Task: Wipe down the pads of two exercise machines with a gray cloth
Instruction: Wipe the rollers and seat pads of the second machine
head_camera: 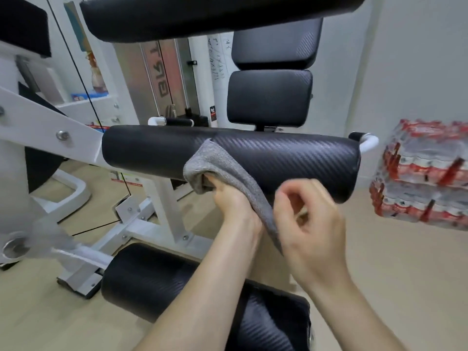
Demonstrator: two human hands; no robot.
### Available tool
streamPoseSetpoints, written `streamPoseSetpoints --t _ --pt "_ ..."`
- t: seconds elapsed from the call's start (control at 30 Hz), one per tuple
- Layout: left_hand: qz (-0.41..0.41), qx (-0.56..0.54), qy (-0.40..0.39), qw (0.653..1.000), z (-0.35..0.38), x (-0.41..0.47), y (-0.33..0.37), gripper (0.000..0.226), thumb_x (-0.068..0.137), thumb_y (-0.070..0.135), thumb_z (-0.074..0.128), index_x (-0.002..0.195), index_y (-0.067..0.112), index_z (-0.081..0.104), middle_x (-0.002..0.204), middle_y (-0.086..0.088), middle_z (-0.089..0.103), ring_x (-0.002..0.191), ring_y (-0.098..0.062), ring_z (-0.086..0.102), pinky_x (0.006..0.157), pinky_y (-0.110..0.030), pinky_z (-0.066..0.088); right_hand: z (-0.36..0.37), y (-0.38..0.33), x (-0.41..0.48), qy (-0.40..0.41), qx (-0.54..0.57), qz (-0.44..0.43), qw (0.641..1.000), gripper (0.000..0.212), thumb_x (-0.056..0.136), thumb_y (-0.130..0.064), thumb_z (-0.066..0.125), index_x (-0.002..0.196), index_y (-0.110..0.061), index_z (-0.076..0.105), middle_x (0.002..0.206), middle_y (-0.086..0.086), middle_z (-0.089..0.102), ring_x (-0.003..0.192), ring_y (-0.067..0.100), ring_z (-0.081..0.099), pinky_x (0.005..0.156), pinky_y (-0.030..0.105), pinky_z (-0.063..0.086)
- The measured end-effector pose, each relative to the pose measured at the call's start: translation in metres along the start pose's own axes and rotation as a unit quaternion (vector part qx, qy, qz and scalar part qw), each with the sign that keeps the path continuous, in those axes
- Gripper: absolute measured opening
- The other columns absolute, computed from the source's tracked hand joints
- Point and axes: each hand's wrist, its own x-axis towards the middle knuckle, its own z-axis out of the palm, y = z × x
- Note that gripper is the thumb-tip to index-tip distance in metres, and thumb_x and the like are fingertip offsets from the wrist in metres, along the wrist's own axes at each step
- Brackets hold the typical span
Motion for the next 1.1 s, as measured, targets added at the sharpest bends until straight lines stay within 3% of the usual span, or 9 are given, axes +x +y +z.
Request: streamPoseSetpoints --t 0.07,0.13,0.2,0.4,0.53,0.63,0.83,0.93,1.1 --pt "0.024 0.053 0.045 0.997 0.001 -0.002 -0.006 0.049 0.096 0.056 0.038 0.121 0.018 0.054 0.111 0.0 0.063 0.092 -0.017 0.06 0.088 -0.032 0.045 0.011 0.017 -0.033 -0.129 0.058 0.298 0.944 0.066 0.07 -0.08 0.04 0.083 -0.021 0.066 0.076 -0.003 0.066 0.073 0.015 0.062 0.067 0.032 0.051" --pt "0.042 0.097 0.039 0.994 -0.001 -0.01 -0.005 0.05 0.095 0.059 0.038 0.119 0.018 0.054 0.109 0.001 0.063 0.089 -0.015 0.06 0.084 -0.031 0.046 0.027 0.022 -0.058 -0.267 0.295 0.466 0.79 0.085 0.062 -0.091 0.041 0.11 -0.026 0.066 0.103 -0.001 0.072 0.095 0.018 0.068 0.085 0.044 0.056" --pt "0.036 0.124 0.036 0.991 -0.001 -0.015 -0.001 0.047 0.096 0.057 0.038 0.108 0.016 0.058 0.11 -0.002 0.064 0.091 -0.019 0.061 0.085 -0.032 0.048 0.047 0.019 -0.04 -0.216 0.496 0.463 0.702 0.07 0.073 -0.074 0.048 0.122 -0.027 0.062 0.12 -0.001 0.069 0.113 0.019 0.063 0.097 0.047 0.049" --pt "0.01 0.183 -0.027 0.983 -0.015 -0.023 0.03 0.029 0.097 0.033 0.053 0.111 0.01 0.062 0.111 -0.014 0.068 0.1 -0.032 0.066 0.085 -0.05 0.056 0.071 -0.005 0.017 0.009 0.599 0.432 0.675 0.034 0.101 -0.019 0.045 0.126 0.002 0.054 0.119 0.017 0.066 0.108 0.028 0.064 0.098 0.043 0.049" --pt "0.013 0.137 -0.052 0.989 -0.02 -0.023 0.043 0.025 0.094 0.027 0.056 0.112 0.01 0.06 0.108 -0.013 0.067 0.098 -0.027 0.065 0.083 -0.048 0.056 0.048 0.002 0.016 -0.013 0.719 0.408 0.562 0.048 0.078 0.014 0.044 0.125 0.023 0.042 0.132 0.038 0.048 0.12 0.044 0.051 0.1 0.047 0.045" --pt "0.02 0.165 -0.038 0.985 -0.009 -0.033 0.02 0.026 0.095 0.034 0.054 0.113 0.015 0.057 0.11 -0.007 0.067 0.096 -0.022 0.065 0.083 -0.041 0.056 0.033 0.016 0.026 0.027 0.742 0.386 0.548 0.057 0.042 0.016 0.055 0.099 0.019 0.055 0.119 0.032 0.05 0.115 0.043 0.048 0.107 0.047 0.04" --pt "-0.012 0.194 -0.033 0.98 0.005 -0.057 -0.031 0.034 0.1 0.04 0.042 0.12 0.015 0.052 0.114 -0.004 0.064 0.097 -0.018 0.063 0.089 -0.04 0.053 -0.003 0.047 0.03 0.101 0.754 0.333 0.557 0.117 0.009 0.014 0.068 0.123 0.001 0.043 0.123 0.03 0.05 0.128 0.049 0.042 0.107 0.05 0.038" --pt "-0.027 0.241 -0.074 0.967 0.003 -0.07 -0.042 0.034 0.099 0.036 0.046 0.121 0.012 0.054 0.109 -0.005 0.067 0.096 -0.018 0.065 0.082 -0.039 0.056 -0.027 0.057 0.017 0.119 0.744 0.309 0.58 0.107 0.019 0.014 0.063 0.124 0.009 0.046 0.122 0.033 0.056 0.121 0.048 0.052 0.099 0.05 0.047" --pt "-0.015 0.385 -0.147 0.911 -0.011 -0.086 -0.043 0.02 0.1 0.018 0.046 0.105 0.016 0.065 0.102 -0.007 0.073 0.085 -0.017 0.071 0.061 -0.027 0.057 -0.071 0.037 0.025 0.177 0.629 0.222 0.723 0.082 0.058 0.024 0.035 0.135 0.001 0.05 0.131 0.024 0.057 0.12 0.034 0.058 0.107 0.046 0.042"
